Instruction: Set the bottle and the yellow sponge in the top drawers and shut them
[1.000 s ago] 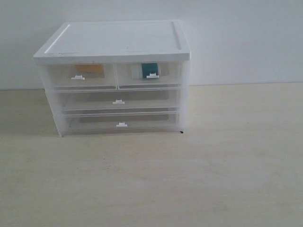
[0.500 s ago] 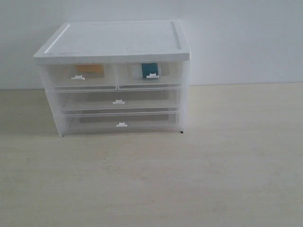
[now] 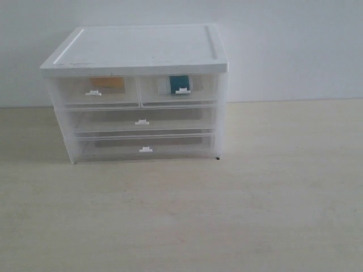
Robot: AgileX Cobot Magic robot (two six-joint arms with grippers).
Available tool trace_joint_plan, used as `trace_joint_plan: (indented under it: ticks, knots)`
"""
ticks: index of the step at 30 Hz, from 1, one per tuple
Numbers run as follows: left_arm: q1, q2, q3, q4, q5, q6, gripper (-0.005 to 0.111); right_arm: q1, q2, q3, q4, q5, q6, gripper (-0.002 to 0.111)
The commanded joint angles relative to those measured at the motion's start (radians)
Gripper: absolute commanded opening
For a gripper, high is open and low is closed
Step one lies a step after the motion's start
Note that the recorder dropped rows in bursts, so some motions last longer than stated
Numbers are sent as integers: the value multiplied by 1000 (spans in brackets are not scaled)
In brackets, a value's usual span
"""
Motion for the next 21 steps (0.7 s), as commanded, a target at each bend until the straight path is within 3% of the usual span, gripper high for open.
trace_joint_plan:
  ticks: [1,5,10,21]
  knots:
    - [122,-1,6,-1,105,-16,4,-2,-7,2,3,-2,0,0]
    - [190,-1,51,-1,106,-16,4,-2,-7,2,3,-2,0,0]
    - [194,-1,119,28,70,31,4,-2,-7,2,3,-2,0,0]
    - [194,-1,119,38,286,92,4,-2,-7,2,3,0,0,0]
